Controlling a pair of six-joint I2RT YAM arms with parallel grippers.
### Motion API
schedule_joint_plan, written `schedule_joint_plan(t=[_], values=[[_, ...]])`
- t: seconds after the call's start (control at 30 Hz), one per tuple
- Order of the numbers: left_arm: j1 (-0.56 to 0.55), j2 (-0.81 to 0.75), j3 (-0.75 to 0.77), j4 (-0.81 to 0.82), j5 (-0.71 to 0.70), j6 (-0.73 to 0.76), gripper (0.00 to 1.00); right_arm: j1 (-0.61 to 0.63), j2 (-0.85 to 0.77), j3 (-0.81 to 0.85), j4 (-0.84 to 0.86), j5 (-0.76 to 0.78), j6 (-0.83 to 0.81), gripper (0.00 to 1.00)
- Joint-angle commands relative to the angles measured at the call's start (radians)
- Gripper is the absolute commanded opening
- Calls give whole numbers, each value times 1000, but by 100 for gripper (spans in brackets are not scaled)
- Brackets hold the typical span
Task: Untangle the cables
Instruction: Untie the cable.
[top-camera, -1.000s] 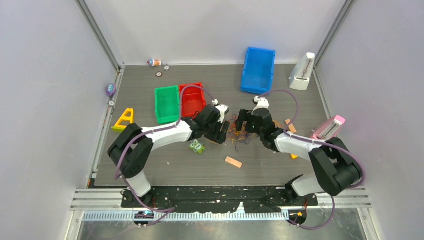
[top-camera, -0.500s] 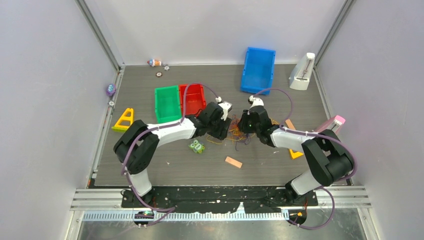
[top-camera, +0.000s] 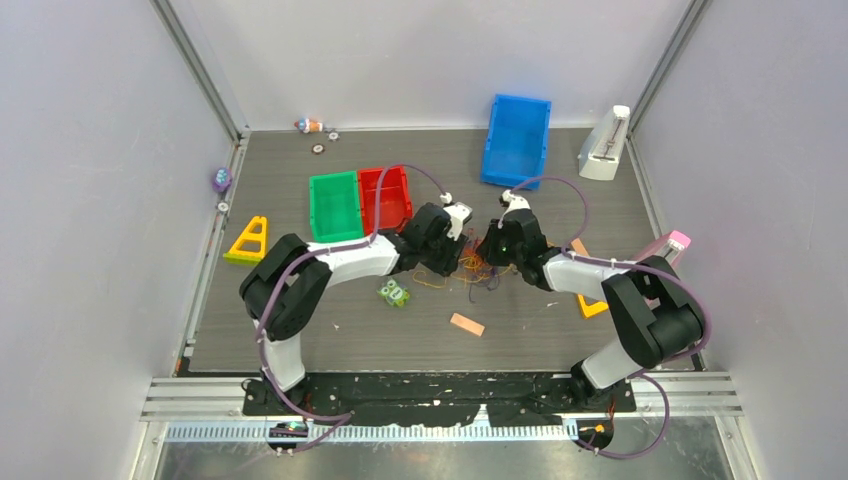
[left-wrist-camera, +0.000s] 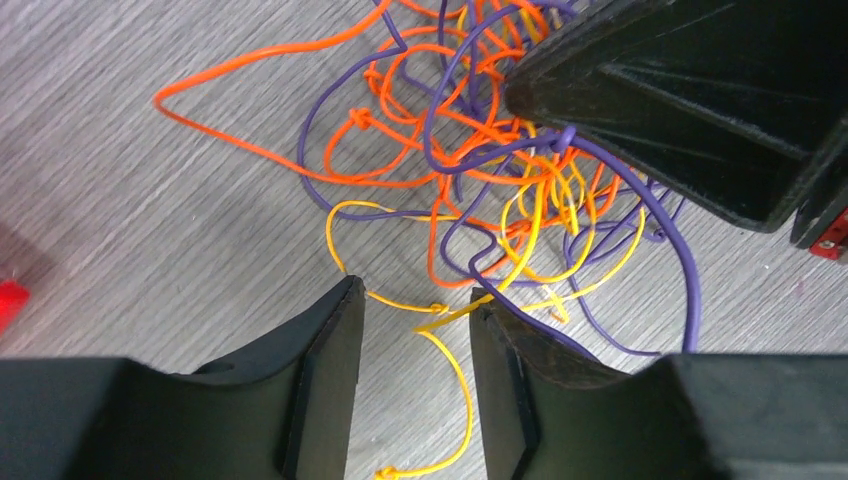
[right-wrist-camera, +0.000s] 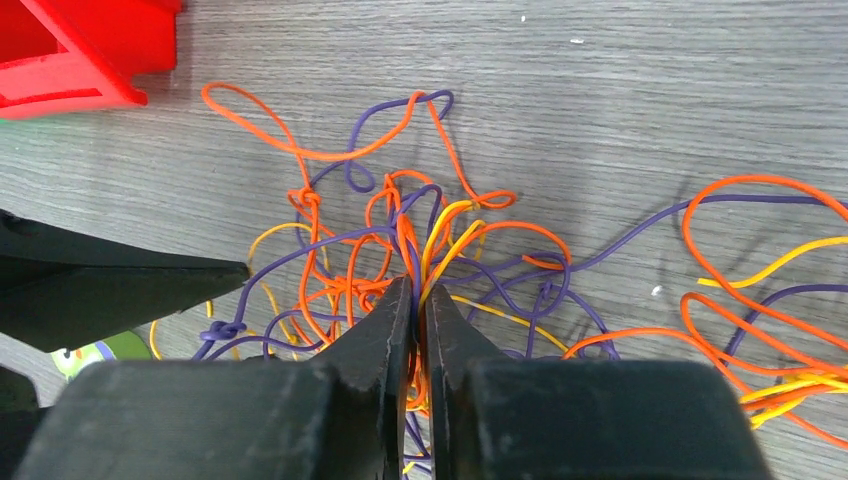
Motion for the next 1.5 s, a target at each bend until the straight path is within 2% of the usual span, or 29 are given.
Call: schedule_joint_plan(t=[0.0, 0.03, 0.1, 0.13, 0.4, 0.6, 0.9, 1.1, 1.47], values=[[-9, 29, 40, 118, 46, 37, 40, -11, 15, 27, 43, -47, 19, 11], [-10, 35, 46, 119, 44, 37, 32, -12, 16, 26, 45, -50, 20, 10], [-10, 33, 53, 107, 44, 34, 7, -17, 18, 26, 44, -52, 23, 7], [-10, 14, 45, 108, 39, 32, 0, -20, 17, 25, 43, -50, 24, 6], [-7, -272, -138, 18, -147, 29, 0, -62, -21, 3, -4, 86, 68, 6], [17, -531, -302, -22, -155, 20, 0, -73, -65, -21, -7, 126, 72, 6], [100, -910, -441, -177, -292, -191, 0, -75, -175, -73, -33, 293, 62, 6], [208, -1105, -425, -276, -350, -220, 0, -75, -258, -112, -41, 371, 68, 5], [320, -1216, -365, -434, -492, -251, 0, -75, -375, -172, -73, 561, 90, 5]])
